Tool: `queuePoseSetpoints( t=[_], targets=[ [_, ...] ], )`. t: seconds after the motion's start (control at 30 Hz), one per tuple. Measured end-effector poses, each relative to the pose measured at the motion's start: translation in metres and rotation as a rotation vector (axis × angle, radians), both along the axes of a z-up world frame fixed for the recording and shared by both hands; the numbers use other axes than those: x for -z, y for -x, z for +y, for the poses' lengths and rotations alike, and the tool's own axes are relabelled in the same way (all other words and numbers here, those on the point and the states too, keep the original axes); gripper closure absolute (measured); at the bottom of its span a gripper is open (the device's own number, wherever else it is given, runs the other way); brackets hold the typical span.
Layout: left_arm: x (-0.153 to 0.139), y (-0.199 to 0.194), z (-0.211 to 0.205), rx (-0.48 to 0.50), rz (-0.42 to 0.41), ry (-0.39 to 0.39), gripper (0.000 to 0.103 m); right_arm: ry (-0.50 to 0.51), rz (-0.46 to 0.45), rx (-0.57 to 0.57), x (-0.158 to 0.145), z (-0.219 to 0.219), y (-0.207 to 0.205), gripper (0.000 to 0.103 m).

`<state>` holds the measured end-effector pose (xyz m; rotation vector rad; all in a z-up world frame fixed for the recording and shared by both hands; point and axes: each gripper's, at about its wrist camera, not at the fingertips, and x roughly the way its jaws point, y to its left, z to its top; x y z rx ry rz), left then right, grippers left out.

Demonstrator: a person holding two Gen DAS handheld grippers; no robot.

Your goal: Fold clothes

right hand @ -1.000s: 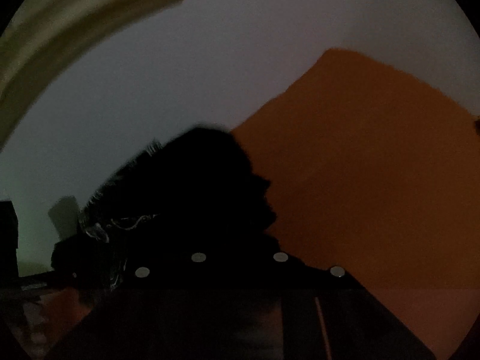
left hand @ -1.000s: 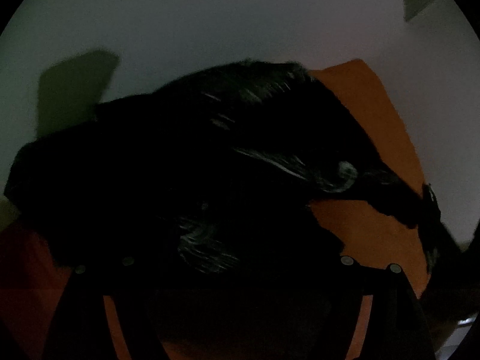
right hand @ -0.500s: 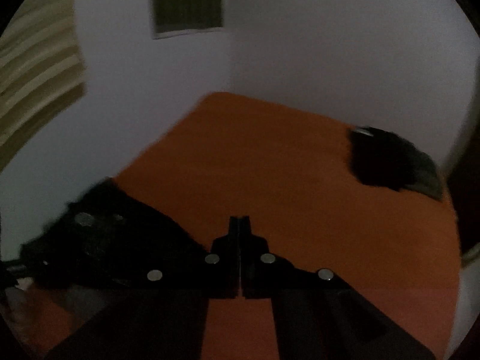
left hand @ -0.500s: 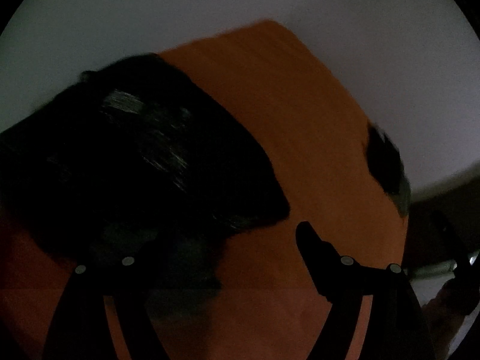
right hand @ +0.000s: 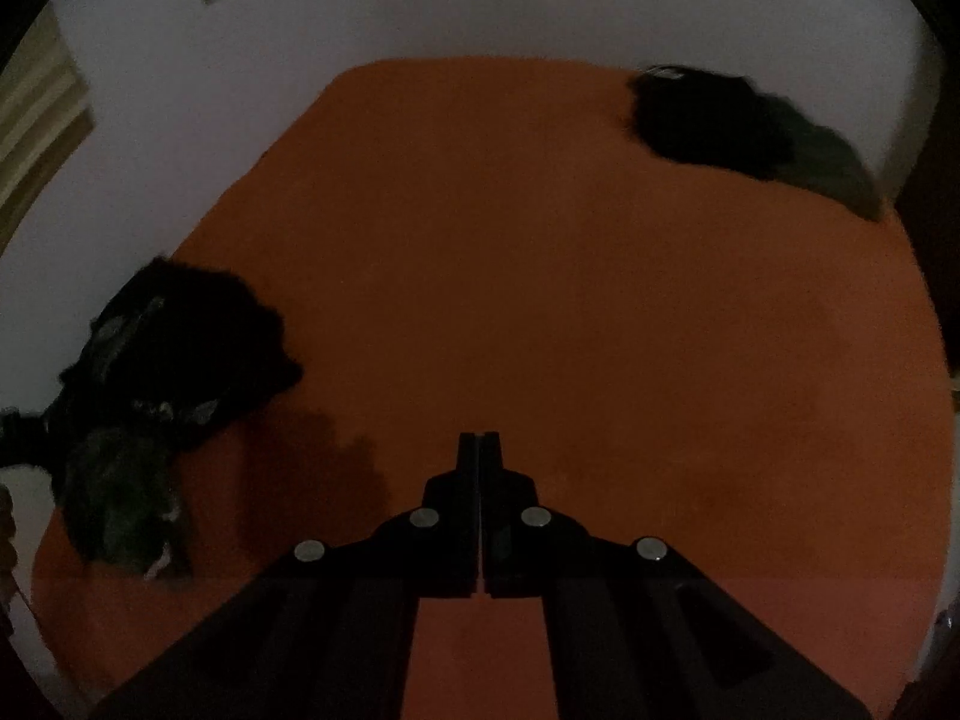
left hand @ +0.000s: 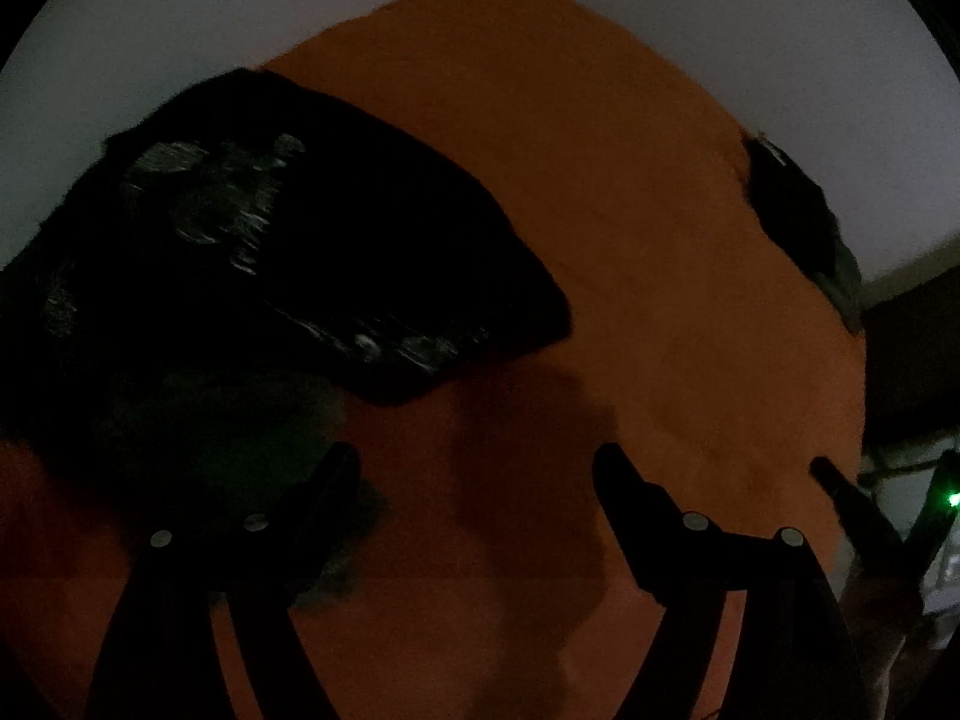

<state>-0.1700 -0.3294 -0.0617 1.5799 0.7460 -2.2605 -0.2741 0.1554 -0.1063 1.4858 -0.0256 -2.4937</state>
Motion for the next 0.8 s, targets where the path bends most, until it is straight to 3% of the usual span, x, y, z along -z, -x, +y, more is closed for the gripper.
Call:
queuePoseSetpoints(
  t=[0.27,0.37,0.43,0.47,0.6,0.8],
  targets=[
    [0.008,-0.014,-0.056,-0.028,0.029,0.083,0.022,0.033,-0.003,-0.158,0.031,-0.105,0.030,0.101],
    [0.013,-0.020,-0.078,-0.008,0.026,0.165,0.023,0.038,0.000,-0.191,0.044,-0.141,0.042,0.085],
    [0.018,-0.021,-0.093,0.013,-0.018,0.253,0.023,0.067,0.006,-0.194,0.055,-0.165,0.050,0.058],
    [0.022,-0.020,-0.101,0.025,-0.040,0.272,0.023,0.084,0.008,-0.194,0.059,-0.173,0.054,0.053],
    [0.046,-0.020,-0.134,0.035,-0.104,0.180,0.024,0.066,-0.024,-0.175,0.081,-0.199,0.070,0.039],
    [0.065,-0.026,-0.171,0.016,-0.073,0.137,0.024,0.016,-0.080,-0.142,0.118,-0.241,0.096,0.037]
  ],
)
